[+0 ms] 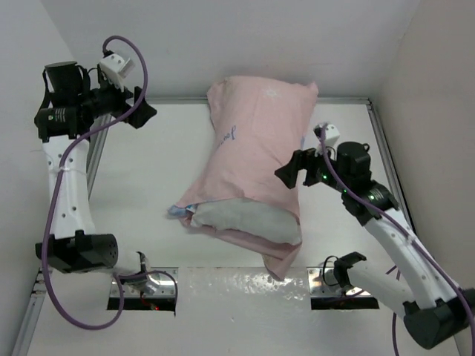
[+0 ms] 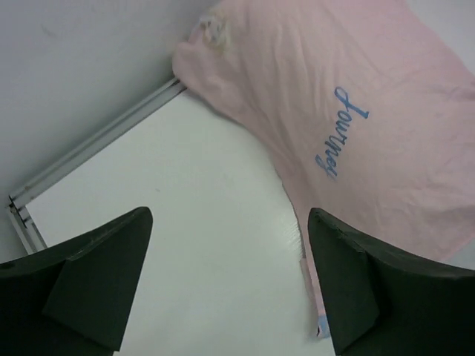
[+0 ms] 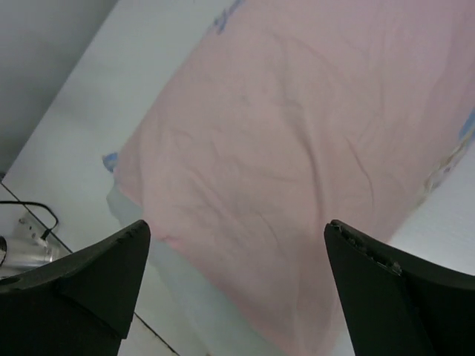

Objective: Put the pillow into the pillowcase

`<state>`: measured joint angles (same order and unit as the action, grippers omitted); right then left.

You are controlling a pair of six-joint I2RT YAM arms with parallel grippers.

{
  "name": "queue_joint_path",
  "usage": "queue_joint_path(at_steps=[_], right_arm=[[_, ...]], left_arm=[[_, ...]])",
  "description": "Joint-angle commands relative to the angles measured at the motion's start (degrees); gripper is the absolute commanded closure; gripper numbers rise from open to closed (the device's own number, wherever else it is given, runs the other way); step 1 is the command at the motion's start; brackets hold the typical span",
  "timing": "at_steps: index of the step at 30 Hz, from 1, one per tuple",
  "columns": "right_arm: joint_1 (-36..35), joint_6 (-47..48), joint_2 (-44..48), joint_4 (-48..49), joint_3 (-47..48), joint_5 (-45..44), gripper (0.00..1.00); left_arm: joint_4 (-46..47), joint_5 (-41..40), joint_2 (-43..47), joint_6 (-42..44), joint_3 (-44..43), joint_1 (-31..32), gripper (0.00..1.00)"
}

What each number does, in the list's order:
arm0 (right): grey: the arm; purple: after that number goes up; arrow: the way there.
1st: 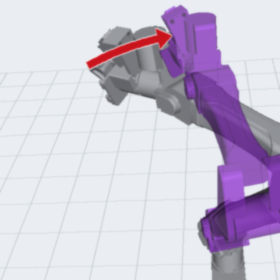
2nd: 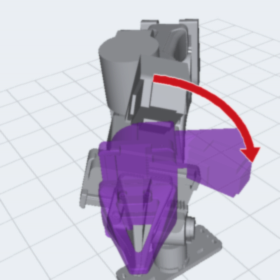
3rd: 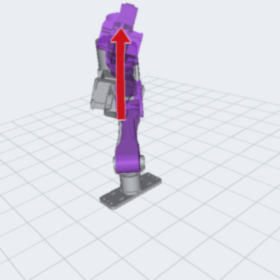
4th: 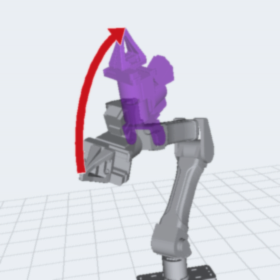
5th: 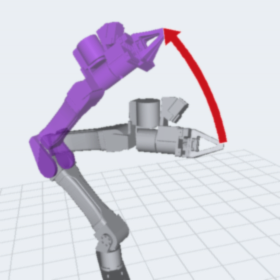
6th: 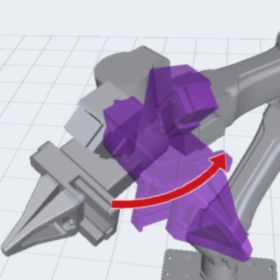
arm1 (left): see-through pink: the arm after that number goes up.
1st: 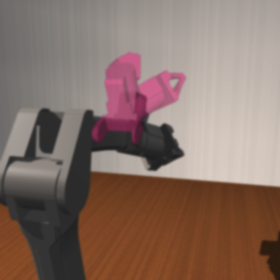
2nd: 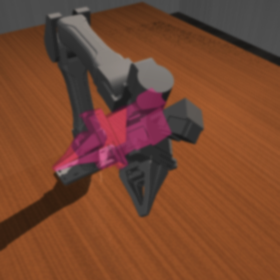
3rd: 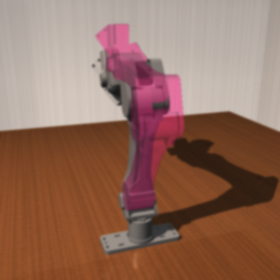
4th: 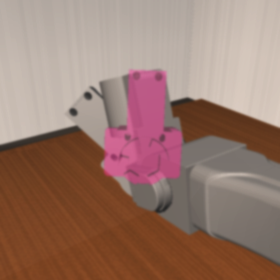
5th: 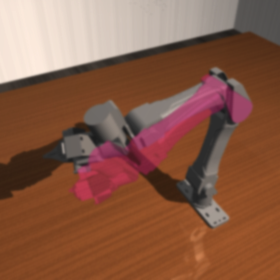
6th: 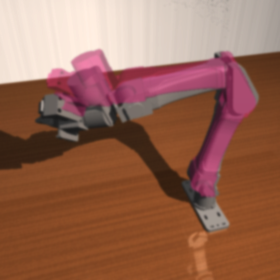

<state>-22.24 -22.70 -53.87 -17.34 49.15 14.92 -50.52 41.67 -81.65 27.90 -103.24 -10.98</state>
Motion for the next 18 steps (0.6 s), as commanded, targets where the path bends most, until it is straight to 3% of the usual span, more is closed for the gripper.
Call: queue_joint_path(at_steps=[1,2,3,5,6,7,8,9,10,12,13,14,17,18], right_arm=[[0.3,0.6,8.1,-2.3,0.7,-2.3,0.01],[0.3,0.7,8.3,-2.8,0.1,-2.8,0.01],[0.3,0.7,8.3,-3.7,-0.4,-3.0,0.07],[0.3,0.4,7.9,-5.9,-0.8,-3.0,0.24],[0.3,-0.1,7.6,-6.6,-1.4,-3.2,0.59],[0.2,-0.8,7.0,-7.2,-1.7,-3.7,0.73],[0.2,-2.1,6.8,-8.0,-2.1,-4.2,0.8],[0.3,-2.4,6.6,-8.3,-3.3,-4.0,0.8],[0.2,-2.7,6.2,-8.4,-3.9,-4.0,0.6],[0.3,-4.0,6.1,-8.2,-6.4,-4.8,0.4],[0.2,-4.6,6.0,-8.0,-7.3,-4.9,0.26],[0.3,-5.0,5.9,-7.9,-8.1,-5.1,0.21],[0.2,-6.0,5.8,-7.2,-11.8,-4.5,0.1],[0.3,-6.6,5.9,-6.4,-12.7,-4.1,0.08]], left_arm=[[-0.9,6.0,7.5,4.0,1.2,0.5,0.18],[-0.1,5.5,7.6,4.0,4.3,0.7,0.25],[1.9,4.1,7.7,3.6,6.0,1.7,0.44],[2.7,-3.8,7.6,4.8,10.4,5.9,0.69],[2.4,-6.5,7.6,6.0,11.6,8.1,0.83],[1.8,-9.2,7.6,7.4,12.9,10.3,0.86],[1.3,-13.8,7.6,10.7,15.2,16.9,0.86],[0.2,-15.8,7.6,12.1,16.2,20.3,0.79],[-0.3,-17.7,7.4,12.8,17.2,23.3,0.73],[-1.1,-21.4,6.6,13.4,19.1,32.1,0.57],[-1.2,-22.8,5.5,12.3,19.6,34.9,0.53],[-1.2,-24.1,5.0,11.7,20.2,40.1,0.49],[-0.5,-24.5,3.4,10.9,21.7,47.9,0.25],[0.0,-24.4,2.6,10.9,22.0,49.3,0.21]])
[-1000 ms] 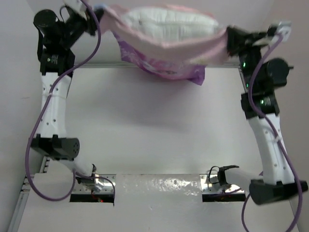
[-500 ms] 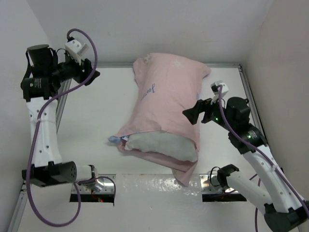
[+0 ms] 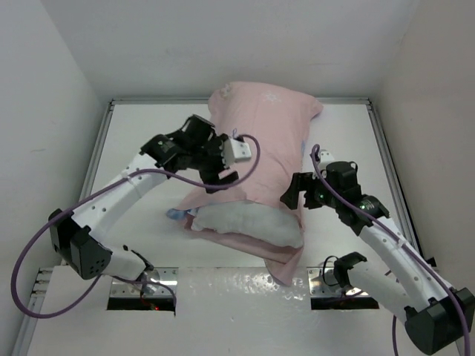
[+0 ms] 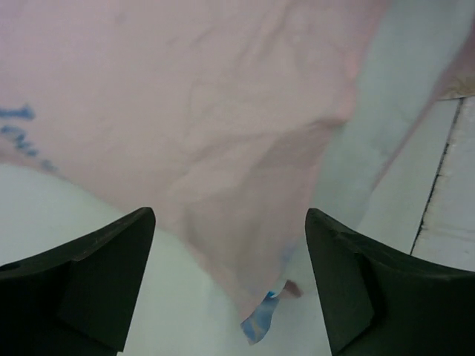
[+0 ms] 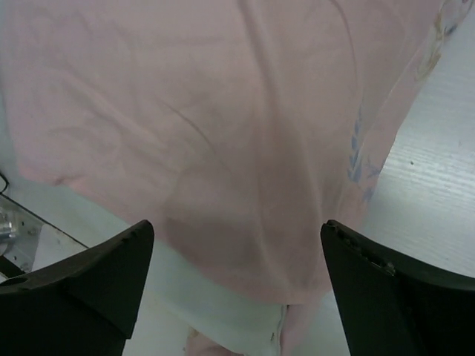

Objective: Put the pillow into the pillowcase

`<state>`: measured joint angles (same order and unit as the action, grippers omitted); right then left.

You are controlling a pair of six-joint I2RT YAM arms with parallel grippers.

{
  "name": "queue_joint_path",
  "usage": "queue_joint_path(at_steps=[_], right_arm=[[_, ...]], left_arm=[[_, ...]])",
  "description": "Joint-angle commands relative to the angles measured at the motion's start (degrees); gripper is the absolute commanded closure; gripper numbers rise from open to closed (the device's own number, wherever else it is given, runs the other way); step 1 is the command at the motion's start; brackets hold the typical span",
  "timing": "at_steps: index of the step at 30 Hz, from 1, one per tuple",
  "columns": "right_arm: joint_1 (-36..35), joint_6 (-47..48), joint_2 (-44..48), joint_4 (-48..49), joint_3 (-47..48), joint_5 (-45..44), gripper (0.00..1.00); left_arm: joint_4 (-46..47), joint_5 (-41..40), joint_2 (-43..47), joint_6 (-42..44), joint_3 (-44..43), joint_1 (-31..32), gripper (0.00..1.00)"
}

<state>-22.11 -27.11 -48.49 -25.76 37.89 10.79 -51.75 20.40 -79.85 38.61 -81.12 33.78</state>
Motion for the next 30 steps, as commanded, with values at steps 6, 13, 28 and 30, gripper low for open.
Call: queue_joint_path(at_steps=[6,13,28,30], right_arm=[[0.1,-4.9,1.9,5.8,-8.5,1.3,0.07],[0.1,-7.5,1.6,10.9,-13.3,3.8,0.18],[0.1,-7.6,-1.9,14.6,-10.8,6.1,0.85],[0.0,-7.5,-2.1,14.6,-10.4,6.1,0.88]], left_arm=[[5.4,-4.5,-4.4,-0.8,2.8,9.4,0.08],[12.3,-6.5,-10.0,-3.0,5.4,9.8,0.03],[13.8,-3.3,-9.6,-4.1,8.1,9.8,0.9],[14.0,-3.7,-9.4,-4.2,8.3,9.8,0.97]])
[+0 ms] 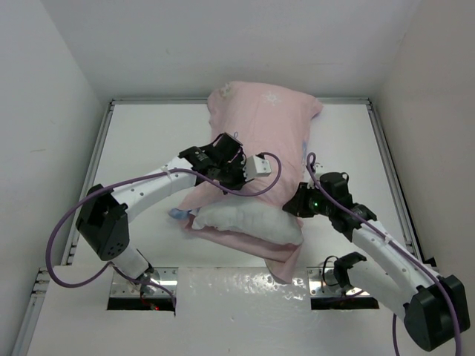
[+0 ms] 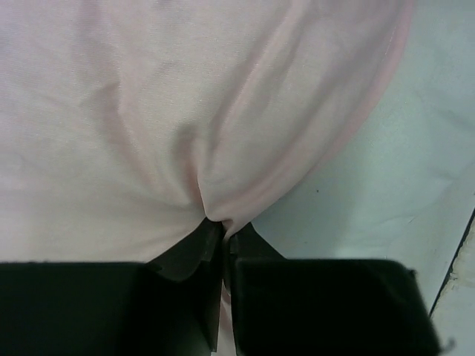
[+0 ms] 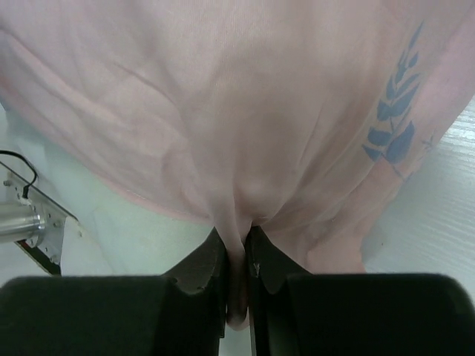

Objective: Put the pillow into the pillowcase

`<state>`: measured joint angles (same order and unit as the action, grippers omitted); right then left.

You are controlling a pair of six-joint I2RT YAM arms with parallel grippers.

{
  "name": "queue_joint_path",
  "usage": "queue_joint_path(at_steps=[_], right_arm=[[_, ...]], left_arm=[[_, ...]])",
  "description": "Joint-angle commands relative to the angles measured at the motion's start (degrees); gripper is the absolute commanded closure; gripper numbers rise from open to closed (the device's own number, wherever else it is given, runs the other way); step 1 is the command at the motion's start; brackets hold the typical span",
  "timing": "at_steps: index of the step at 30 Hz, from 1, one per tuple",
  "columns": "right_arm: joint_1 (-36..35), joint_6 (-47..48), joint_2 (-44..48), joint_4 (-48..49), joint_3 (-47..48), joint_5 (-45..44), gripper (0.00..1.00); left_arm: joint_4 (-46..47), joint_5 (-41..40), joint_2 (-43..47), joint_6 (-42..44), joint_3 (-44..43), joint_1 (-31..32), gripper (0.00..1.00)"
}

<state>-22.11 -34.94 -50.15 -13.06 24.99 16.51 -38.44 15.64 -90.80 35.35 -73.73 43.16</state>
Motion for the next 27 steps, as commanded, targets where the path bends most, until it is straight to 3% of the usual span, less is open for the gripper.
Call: queue_joint_path(at_steps=[1,22,27], right_arm=[[0.1,0.4,-0.7,1.9,2.6,0.4,0.89],[0.1,0.4,0.8,-1.6,2.0,-1.2,0.87],[0.1,-0.2,1.0,-2.2,1.0,-1.2,0.97]], left_arm=[[0.6,1.1,1.7,-1.0,1.0,0.4,0.98],[1.0,1.2,2.2,-1.4,2.5,0.4,1.0],[2.1,1.2,2.8,-2.4,3.8,0.4,1.0]])
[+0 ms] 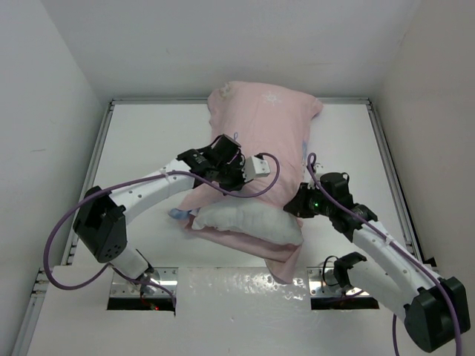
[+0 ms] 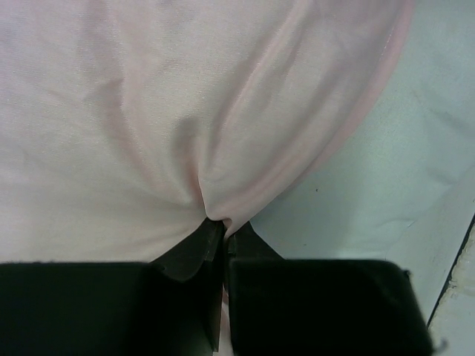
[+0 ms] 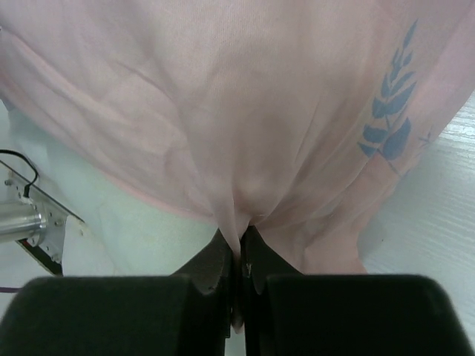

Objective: Put the pillow into the pillowcase

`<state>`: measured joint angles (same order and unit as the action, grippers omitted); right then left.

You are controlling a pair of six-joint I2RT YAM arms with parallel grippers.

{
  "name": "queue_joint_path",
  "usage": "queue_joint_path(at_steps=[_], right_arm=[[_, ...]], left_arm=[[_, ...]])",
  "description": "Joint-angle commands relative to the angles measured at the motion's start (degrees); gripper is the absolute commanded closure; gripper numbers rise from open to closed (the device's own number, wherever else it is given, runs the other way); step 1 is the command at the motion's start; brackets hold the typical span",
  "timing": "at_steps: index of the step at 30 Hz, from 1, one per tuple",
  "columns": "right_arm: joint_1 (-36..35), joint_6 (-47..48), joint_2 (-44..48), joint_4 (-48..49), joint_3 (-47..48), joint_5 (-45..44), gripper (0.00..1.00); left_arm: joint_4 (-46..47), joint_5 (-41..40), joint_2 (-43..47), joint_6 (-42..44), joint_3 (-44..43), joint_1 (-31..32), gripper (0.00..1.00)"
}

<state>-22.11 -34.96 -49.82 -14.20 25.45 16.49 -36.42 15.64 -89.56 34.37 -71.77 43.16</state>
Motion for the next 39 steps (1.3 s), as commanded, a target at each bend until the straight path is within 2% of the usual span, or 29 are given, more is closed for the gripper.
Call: queue_joint_path(at_steps=[1,17,26,29,37,39], right_arm=[[0.1,0.0,0.7,-1.3,0.5,-1.3,0.99],[0.1,1.6,0.8,-5.4,2.1,-2.7,1.0],[0.0,3.4,-1.6,-8.0,6.2,-7.7,1.0],[0.0,5.3,-7.4,-7.6,11.2,-8.0,1.0],[0.1,10.3,-27.4,-9.5,39.3,-3.1,1.0],[0.1,10.7,-33.1,-9.6,43.8,-1.6,1.0]], left_arm=[[0.5,1.1,1.7,-1.4,2.1,0.4,1.0],[-2.1,-1.2,1.9,2.4,0.4,0.4,1.0],[-3.7,-3.2,2.0,4.2,-0.9,0.4,1.0],[-3.1,-3.8,2.8,3.9,-0.4,0.4,1.0],[-4.7,-4.6,6.9,1.1,-4.6,0.4,1.0],[-5.8,-4.8,8.7,-0.3,-5.1,0.4,1.0]])
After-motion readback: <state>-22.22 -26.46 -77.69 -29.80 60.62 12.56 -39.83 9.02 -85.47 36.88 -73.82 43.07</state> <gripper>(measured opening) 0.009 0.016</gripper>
